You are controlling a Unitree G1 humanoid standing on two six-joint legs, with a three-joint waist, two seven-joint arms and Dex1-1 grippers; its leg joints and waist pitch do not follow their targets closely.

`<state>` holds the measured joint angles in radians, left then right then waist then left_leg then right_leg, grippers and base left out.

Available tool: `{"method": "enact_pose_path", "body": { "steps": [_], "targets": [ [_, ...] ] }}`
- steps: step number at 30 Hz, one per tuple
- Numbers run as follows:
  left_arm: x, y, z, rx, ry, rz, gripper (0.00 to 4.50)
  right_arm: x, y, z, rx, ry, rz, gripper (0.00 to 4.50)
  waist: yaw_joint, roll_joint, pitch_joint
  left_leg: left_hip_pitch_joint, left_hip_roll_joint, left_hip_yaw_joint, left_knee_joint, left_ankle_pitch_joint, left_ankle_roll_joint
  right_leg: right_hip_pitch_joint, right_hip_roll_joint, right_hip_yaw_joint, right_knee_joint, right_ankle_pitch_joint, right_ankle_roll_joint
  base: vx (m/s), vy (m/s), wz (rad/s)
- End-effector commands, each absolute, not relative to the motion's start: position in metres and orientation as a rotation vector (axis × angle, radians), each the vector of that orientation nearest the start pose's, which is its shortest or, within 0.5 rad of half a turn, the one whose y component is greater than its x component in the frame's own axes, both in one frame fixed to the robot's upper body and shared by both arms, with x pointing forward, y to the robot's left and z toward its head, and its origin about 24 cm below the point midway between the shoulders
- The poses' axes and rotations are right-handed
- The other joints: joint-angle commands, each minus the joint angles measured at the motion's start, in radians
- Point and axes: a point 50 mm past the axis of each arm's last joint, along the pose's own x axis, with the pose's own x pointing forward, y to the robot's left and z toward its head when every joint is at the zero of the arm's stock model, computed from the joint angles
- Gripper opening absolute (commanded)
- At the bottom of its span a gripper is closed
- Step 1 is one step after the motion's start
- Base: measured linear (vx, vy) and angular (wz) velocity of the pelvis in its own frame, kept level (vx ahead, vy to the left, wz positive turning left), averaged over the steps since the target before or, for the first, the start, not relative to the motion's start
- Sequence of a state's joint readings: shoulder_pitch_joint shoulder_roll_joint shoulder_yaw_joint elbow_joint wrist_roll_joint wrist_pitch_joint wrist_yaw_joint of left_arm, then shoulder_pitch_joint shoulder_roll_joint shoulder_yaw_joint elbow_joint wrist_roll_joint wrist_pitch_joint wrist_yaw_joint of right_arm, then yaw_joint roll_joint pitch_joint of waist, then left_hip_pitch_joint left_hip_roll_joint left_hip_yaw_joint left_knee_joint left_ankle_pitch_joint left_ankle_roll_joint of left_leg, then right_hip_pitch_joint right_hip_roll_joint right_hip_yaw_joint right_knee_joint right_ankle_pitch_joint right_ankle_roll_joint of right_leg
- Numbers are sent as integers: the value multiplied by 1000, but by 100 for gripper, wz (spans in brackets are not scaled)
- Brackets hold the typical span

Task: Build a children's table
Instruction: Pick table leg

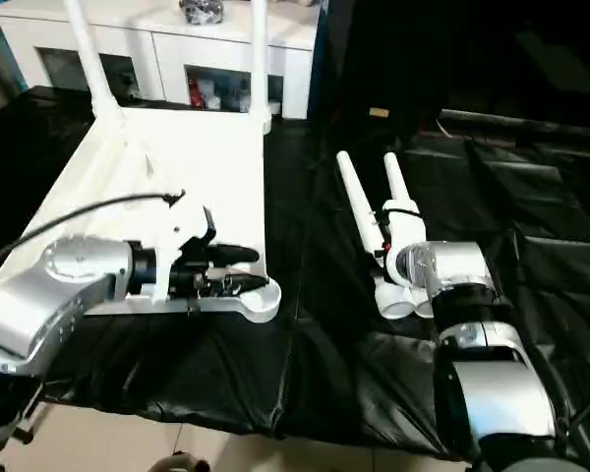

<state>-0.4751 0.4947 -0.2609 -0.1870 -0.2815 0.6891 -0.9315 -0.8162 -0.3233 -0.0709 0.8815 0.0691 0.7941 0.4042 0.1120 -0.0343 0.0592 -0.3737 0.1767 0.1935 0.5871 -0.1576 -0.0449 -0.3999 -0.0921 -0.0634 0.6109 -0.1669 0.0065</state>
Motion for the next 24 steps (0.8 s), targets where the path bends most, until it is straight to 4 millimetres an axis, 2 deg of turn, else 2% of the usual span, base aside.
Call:
{"method": "enact_pose_path", "body": {
  "steps": [1,2,4,5,7,8,9,11,13,14,16,17,18,19,20,21,22,23,24],
  "targets": [
    [282,111,131,289,301,-1209,217,352,-203,38,51,894,217,272,0,6,-64,25,43,-29,-75,-383,-94,25,-57,38,-82,-417,-147,0,0,0],
    [284,111,131,289,292,-1195,217,353,-203,39,73,877,221,260,0,9,-65,27,43,-30,-74,-387,-94,24,-58,38,-82,-421,-145,0,0,0],
    [286,111,131,285,284,-1175,217,355,-203,40,89,861,220,250,0,8,-65,27,43,-29,-74,-388,-94,24,-57,39,-83,-416,-147,0,0,0],
    [296,109,134,252,251,-1090,243,359,-201,46,161,790,241,236,1,9,-66,27,42,-28,-73,-384,-90,26,-57,39,-84,-405,-150,0,0,0],
    [298,109,134,244,246,-1068,249,360,-200,47,178,769,247,227,2,7,-68,26,44,-28,-73,-376,-87,27,-57,39,-82,-387,-151,0,0,0],
    [304,108,136,224,234,-1024,263,362,-199,51,228,731,254,206,2,6,-69,20,44,-29,-75,-353,-81,33,-56,38,-78,-362,-155,0,0,0],
    [307,106,138,204,223,-999,275,363,-197,54,261,698,263,200,3,11,-71,22,43,-28,-73,-345,-80,32,-56,39,-76,-346,-158,0,0,0],
    [314,102,142,154,201,-944,289,366,-195,63,351,616,284,193,6,9,-73,22,43,-24,-70,-317,-69,35,-55,40,-75,-289,-175,0,0,0],
    [321,95,147,71,190,-889,307,368,-191,74,452,497,330,185,6,15,-74,16,43,-24,-69,-287,-57,39,-54,38,-69,-244,-186,0,0,0],
    [329,86,152,-40,178,-831,320,364,-187,84,525,355,407,184,8,13,-76,14,42,-20,-66,-270,-38,40,-52,39,-71,-207,-189,0,0,0],
    [331,83,153,-77,175,-823,330,361,-185,86,547,328,439,184,12,13,-80,13,44,-24,-65,-241,-24,44,-54,36,-66,-175,-196,0,0,0],
    [333,80,155,-117,168,-812,333,358,-182,89,572,286,481,184,13,14,-81,8,42,-22,-63,-214,-8,46,-52,35,-63,-145,-207,0,0,0],
    [336,77,156,-159,167,-802,353,354,-179,91,592,244,527,184,15,13,-81,8,44,-23,-62,-203,1,47,-55,34,-63,-135,-219,0,0,0],
    [337,74,156,-192,167,-794,353,351,-177,94,606,207,564,184,15,12,-80,7,42,-21,-63,-203,6,47,-51,34,-66,-137,-217,0,0,0],
    [339,71,157,-231,168,-794,373,346,-174,96,627,175,609,184,20,14,-80,9,44,-22,-61,-205,12,47,-55,34,-66,-140,-219,0,0,0],
    [340,63,161,-313,169,-806,376,336,-168,102,663,123,700,184,19,11,-80,6,43,-21,-62,-204,20,50,-55,34,-68,-147,-219,0,0,0],
    [340,63,161,-314,169,-807,376,336,-167,103,663,122,701,184,19,11,-80,6,43,-21,-62,-204,20,50,-55,34,-68,-147,-219,0,0,0],
    [340,58,163,-364,165,-824,391,330,-164,106,676,102,748,184,21,9,-77,5,45,-23,-64,-214,30,50,-57,33,-73,-171,-219,0,0,0],
    [340,56,164,-383,165,-829,391,328,-163,107,681,95,763,184,26,10,-77,9,47,-22,-64,-224,26,46,-58,32,-77,-202,-215,0,0,0]
  ]
}}
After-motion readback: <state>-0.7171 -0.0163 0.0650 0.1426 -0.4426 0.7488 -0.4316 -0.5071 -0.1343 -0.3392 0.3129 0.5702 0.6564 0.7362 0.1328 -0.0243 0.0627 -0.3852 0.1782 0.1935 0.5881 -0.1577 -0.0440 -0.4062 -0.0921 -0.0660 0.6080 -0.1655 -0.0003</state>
